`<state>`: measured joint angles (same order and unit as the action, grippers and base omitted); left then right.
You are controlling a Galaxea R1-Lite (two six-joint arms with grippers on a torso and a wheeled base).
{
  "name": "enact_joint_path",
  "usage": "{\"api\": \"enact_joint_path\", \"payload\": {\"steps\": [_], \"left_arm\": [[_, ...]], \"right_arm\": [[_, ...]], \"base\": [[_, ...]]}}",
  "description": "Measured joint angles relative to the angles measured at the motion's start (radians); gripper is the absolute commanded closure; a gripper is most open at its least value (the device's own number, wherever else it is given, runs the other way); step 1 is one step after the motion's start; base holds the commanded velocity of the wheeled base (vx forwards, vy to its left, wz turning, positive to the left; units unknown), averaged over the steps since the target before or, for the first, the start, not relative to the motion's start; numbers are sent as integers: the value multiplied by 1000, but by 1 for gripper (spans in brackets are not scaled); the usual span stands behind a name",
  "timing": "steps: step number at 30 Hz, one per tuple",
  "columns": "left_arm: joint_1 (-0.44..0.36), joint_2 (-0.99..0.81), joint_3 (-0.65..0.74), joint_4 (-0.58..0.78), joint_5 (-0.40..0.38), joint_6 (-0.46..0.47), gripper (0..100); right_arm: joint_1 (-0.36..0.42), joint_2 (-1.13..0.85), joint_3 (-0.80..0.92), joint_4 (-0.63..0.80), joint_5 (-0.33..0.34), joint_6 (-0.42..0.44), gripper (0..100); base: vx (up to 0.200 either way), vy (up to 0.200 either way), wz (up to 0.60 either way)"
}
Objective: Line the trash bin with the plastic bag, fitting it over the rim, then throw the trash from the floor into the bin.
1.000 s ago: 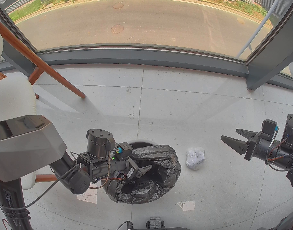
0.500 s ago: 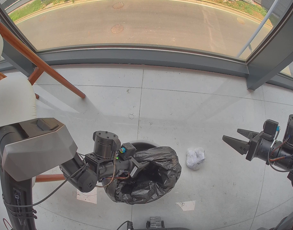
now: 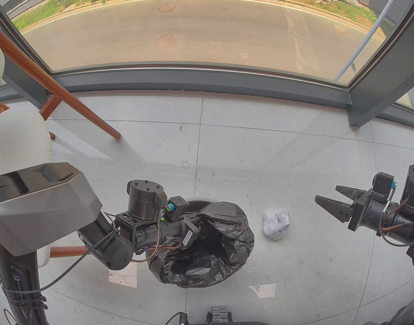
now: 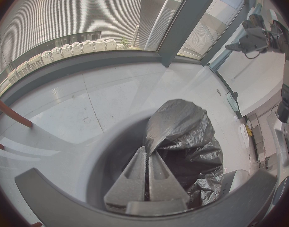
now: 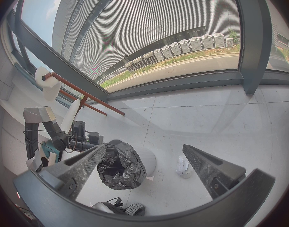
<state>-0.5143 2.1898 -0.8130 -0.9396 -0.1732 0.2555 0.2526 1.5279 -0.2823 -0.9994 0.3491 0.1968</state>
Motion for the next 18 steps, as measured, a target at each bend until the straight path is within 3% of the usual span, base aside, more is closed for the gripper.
{"api": "enact_joint_path", "payload": {"steps": [5, 11, 18], "left_arm": [[2, -76, 12, 69, 0, 3, 100], [25, -168, -20, 249, 17, 25, 100], [97, -243, -130, 416, 22, 119, 100]], "right_arm": [[0, -6, 9, 0, 0, 0, 0], [0, -11, 14, 0, -1, 0, 0], [0, -15, 17, 0, -1, 0, 0]], "base": [[0, 0, 0], [0, 0, 0], [0, 0, 0]]}}
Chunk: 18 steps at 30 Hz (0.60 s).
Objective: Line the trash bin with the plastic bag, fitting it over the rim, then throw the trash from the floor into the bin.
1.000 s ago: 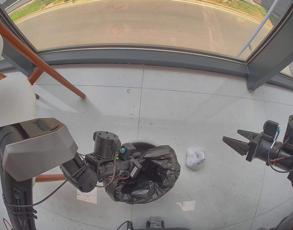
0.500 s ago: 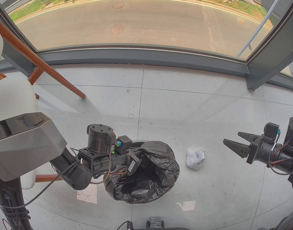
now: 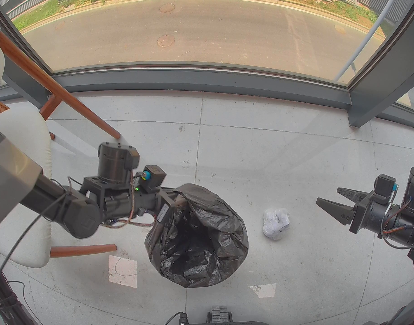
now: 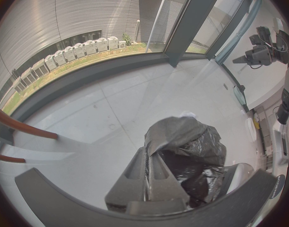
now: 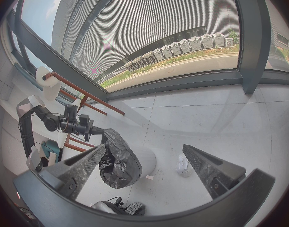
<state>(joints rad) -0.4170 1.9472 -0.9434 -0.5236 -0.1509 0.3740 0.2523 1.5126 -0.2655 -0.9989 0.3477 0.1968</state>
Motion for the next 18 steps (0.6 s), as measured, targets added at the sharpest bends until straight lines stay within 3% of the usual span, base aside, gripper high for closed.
{"api": "enact_joint_path", "payload": {"steps": [5, 13, 14, 18], "left_arm": [[49, -25, -81, 90, -6, 34, 100], [65, -28, -75, 94, -6, 52, 100], [65, -28, -75, 94, -6, 51, 0], [65, -28, -77, 93, -6, 43, 0]], "right_arm": [[-1, -3, 8, -1, 0, 0, 0], [-11, -8, 11, 0, 1, 0, 0], [-13, -8, 12, 0, 1, 0, 0], [-18, -12, 15, 0, 1, 0, 0]], "base": [[0, 0, 0], [0, 0, 0], [0, 0, 0], [0, 0, 0]]}}
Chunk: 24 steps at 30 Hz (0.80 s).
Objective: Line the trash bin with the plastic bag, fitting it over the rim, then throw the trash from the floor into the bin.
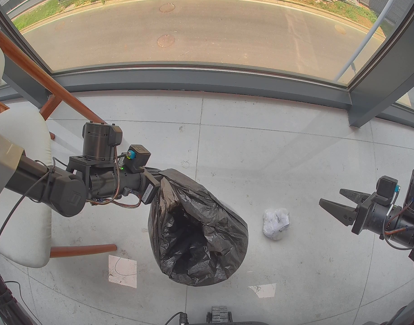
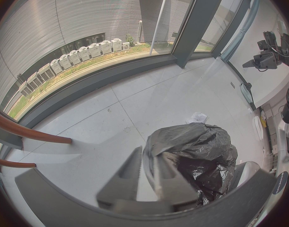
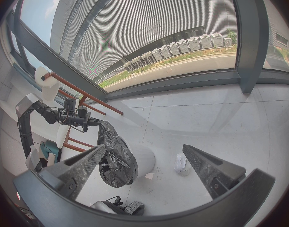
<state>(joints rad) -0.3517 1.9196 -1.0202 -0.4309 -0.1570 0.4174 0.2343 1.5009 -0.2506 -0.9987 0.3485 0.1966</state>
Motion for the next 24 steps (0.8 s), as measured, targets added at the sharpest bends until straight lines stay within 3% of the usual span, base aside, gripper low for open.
{"api": "enact_joint_path", "payload": {"steps": [13, 18, 24], "left_arm": [[62, 44, 36, -43, -28, -54, 0], [51, 54, 52, -63, -27, -166, 0], [-49, -30, 103, -63, -29, -321, 0]], "right_arm": [[-2, -7, 1, 0, 0, 0, 0], [-12, -11, 1, 0, 0, 1, 0], [-84, -18, 11, 1, 4, 1, 0]], "base": [[0, 0, 0], [0, 0, 0], [0, 0, 0]]}}
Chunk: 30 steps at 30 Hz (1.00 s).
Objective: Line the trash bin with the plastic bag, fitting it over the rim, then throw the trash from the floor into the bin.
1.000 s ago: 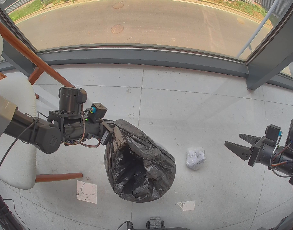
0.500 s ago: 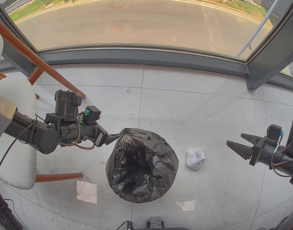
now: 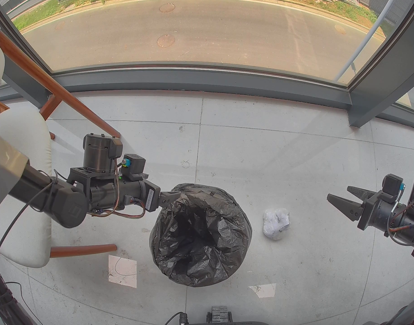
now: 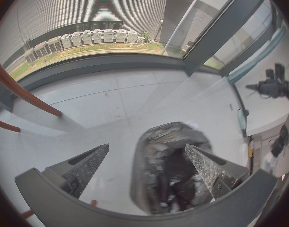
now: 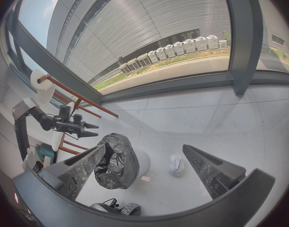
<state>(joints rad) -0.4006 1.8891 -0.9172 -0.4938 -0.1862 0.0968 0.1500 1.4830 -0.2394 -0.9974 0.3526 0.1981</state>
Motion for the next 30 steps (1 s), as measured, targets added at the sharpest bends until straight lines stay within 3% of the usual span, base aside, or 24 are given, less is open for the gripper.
{"api": "enact_joint_path", "payload": {"steps": [2, 9, 14, 18, 30], "left_arm": [[-41, -33, 15, -13, -6, -82, 0], [-130, -148, 75, -169, -10, -494, 0], [-151, -243, 139, -190, 2, -627, 0], [-150, -307, 188, -174, 7, -604, 0], [-135, -399, 228, -87, 0, -410, 0]], "right_arm": [[-25, 0, 7, 0, 0, 0, 0], [-84, 12, 13, 1, 0, 2, 0], [-95, 49, -10, 0, 0, 2, 0], [-101, 110, -72, -1, -1, 3, 0], [-118, 354, -274, -2, -10, -21, 0]], "base": [[0, 0, 0], [0, 0, 0], [-80, 0, 0], [-200, 0, 0], [-200, 0, 0]]}}
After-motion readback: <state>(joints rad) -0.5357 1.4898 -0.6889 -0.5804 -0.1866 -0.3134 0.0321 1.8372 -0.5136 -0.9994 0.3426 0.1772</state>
